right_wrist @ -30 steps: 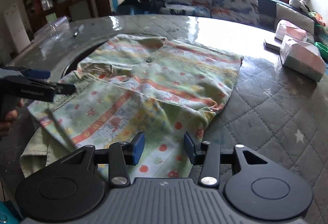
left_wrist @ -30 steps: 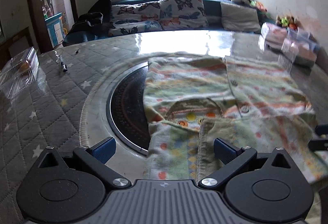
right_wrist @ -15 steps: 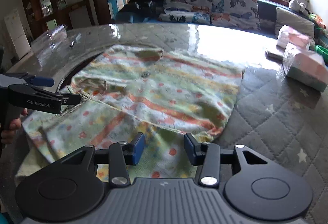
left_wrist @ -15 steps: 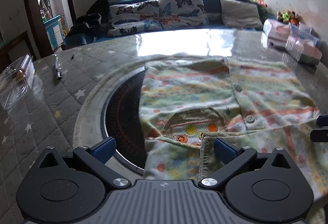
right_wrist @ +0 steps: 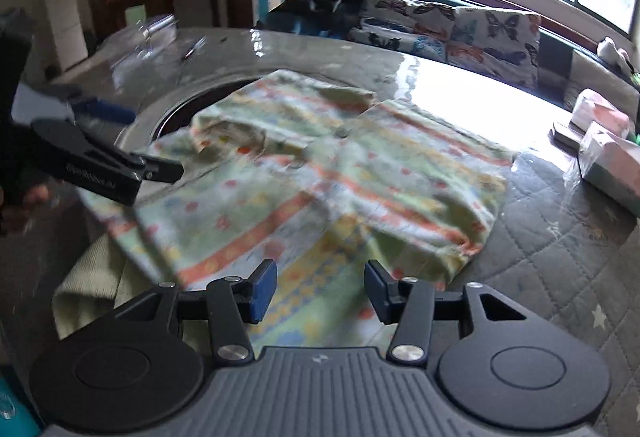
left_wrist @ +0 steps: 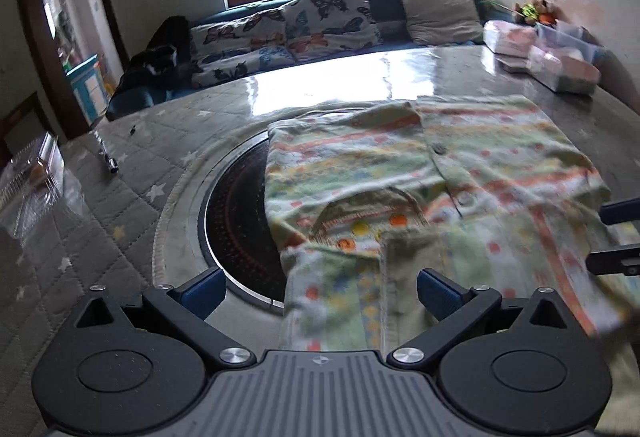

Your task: Fold clothes

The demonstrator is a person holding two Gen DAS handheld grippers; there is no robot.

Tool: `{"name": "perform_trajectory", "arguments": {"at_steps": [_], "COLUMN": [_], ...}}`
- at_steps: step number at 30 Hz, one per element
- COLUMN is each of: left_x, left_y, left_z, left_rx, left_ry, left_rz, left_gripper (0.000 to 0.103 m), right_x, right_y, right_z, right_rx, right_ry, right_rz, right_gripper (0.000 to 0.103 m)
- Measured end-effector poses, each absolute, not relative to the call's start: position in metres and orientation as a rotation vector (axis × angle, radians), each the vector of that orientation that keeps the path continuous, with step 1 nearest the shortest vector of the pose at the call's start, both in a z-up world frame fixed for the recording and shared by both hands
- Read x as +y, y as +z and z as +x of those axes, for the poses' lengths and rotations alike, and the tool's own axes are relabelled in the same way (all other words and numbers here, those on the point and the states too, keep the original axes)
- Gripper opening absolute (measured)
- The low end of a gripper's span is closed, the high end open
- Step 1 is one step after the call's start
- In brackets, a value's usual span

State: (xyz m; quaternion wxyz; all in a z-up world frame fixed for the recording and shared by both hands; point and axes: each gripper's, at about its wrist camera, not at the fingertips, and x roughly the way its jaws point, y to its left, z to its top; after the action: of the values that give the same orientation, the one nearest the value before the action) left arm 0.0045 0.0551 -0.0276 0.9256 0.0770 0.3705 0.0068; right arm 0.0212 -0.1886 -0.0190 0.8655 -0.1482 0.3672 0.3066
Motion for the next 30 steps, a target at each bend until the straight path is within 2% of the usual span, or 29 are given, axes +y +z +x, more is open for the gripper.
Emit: {"name": "perform_trajectory", "arguments": {"at_steps": [8, 17, 22, 30], "left_x": [0.042, 0.062, 0.051, 0.012], "left_y": [-0.034, -0.017, -0.029, -0.048], "left_z": [-0.026, -0.067, -0.096, -0.114], "left_rx": [0.735, 0.675, 0.635, 0.508], "left_ry": [-0.036, -0.124, -0.261, -0.443], "left_rz": [0.247, 0.323, 0.468, 0.631], "left_gripper": [0.103, 0.103, 0.102, 0.081], "right_x": [-0.192, -0.205, -0.209, -0.215], "right_y": [-0.022, -0.005, -0.010, -0.011], "right_z": [-0.008, -0.025, -0.030, -0.034], "right_rx": [0.750, 0.712, 0.729, 0.736], "right_ry": [0.643, 0.648, 0.649, 0.637], "right_rz": [-0.344, -0.364, -0.376, -0.374], "right_gripper": [0.051, 0.053, 0.054, 0.055]}}
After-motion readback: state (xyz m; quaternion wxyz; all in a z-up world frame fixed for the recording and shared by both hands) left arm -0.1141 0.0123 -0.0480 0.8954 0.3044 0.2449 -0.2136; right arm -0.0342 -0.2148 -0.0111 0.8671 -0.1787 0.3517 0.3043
